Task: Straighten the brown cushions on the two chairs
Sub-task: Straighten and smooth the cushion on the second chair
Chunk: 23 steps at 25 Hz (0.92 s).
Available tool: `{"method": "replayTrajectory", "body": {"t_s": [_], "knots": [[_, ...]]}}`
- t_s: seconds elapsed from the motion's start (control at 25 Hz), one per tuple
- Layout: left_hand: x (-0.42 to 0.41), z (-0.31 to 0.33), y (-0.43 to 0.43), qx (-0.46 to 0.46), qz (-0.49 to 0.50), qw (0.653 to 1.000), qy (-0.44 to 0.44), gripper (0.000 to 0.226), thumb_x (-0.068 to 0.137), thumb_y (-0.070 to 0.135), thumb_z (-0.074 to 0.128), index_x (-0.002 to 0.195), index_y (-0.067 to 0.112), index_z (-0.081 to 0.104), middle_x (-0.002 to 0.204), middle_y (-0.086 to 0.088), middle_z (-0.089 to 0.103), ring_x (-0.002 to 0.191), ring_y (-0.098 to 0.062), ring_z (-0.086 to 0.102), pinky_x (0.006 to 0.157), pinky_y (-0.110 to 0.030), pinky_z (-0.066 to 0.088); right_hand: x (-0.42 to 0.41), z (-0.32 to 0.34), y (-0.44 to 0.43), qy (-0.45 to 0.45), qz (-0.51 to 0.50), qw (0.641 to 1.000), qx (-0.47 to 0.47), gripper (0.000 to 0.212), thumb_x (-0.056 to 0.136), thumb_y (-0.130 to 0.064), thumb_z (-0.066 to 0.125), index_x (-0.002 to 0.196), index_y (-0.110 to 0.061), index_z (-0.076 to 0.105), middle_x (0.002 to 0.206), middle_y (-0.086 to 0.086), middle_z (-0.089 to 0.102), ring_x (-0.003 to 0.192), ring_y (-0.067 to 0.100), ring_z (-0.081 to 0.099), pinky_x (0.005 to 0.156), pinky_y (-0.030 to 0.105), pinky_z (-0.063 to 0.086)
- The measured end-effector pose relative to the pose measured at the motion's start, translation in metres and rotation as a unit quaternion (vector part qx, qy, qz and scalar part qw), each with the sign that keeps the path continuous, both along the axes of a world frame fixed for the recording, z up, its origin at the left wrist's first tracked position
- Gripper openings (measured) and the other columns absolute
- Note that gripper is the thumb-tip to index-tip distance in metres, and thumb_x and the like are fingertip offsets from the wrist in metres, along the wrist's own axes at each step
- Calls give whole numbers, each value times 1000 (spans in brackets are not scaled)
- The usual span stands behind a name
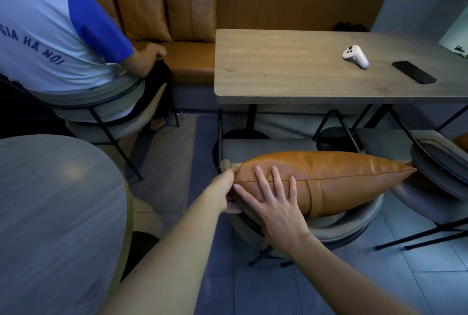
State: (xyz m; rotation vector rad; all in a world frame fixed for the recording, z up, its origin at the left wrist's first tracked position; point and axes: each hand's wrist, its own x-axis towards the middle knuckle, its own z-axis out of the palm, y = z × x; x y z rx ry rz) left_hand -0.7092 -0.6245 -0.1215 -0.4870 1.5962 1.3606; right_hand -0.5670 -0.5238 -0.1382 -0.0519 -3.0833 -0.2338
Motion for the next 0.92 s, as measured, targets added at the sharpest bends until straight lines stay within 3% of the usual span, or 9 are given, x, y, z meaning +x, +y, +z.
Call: {"method": "replayTrajectory", "body": {"t_s": [0.16,0.32,0.52,0.76,0.84,0.92], "knots": [[-11,-24,9,-90,-14,994,59,53,84,45,73,116,5,59,105,-22,71,84,-40,72,53,-47,62,8,-19,3,10,12,1000,8,139,42,-29,96,158,-42,22,165,18,18,145,52,27,107,75,27],[-18,-32,11,-117,-34,987,108,46,90,33,69,124,8,50,115,-23,66,82,-42,71,41,-43,58,6,-19,5,-8,5,1000,9,146,36,-34,100,158,-44,21,164,16,21,144,50,33,107,73,29],[-17,-27,1,-114,-63,986,101,39,90,21,70,120,1,56,109,-27,69,76,-41,72,39,-40,56,10,-9,-7,-14,0,1000,-3,138,41,-25,97,157,-45,25,163,15,22,141,50,40,103,72,36],[-9,-28,-6,-107,-23,988,113,41,86,21,75,117,0,57,105,-25,69,74,-38,71,37,-38,56,15,6,-5,-45,14,999,15,143,38,-36,96,159,-43,20,163,16,33,140,49,41,100,70,41],[-6,-31,-6,-106,14,985,139,50,81,25,79,119,9,52,107,-20,68,81,-37,71,45,-41,60,13,10,-2,-53,8,998,13,142,42,-36,96,159,-44,16,164,15,31,141,49,40,100,70,41],[-4,-34,-6,-97,38,980,169,38,78,25,79,107,14,56,102,-16,71,85,-35,72,61,-46,64,12,12,0,-55,6,998,15,140,45,-35,97,159,-45,15,165,14,30,141,48,39,99,69,41]]}}
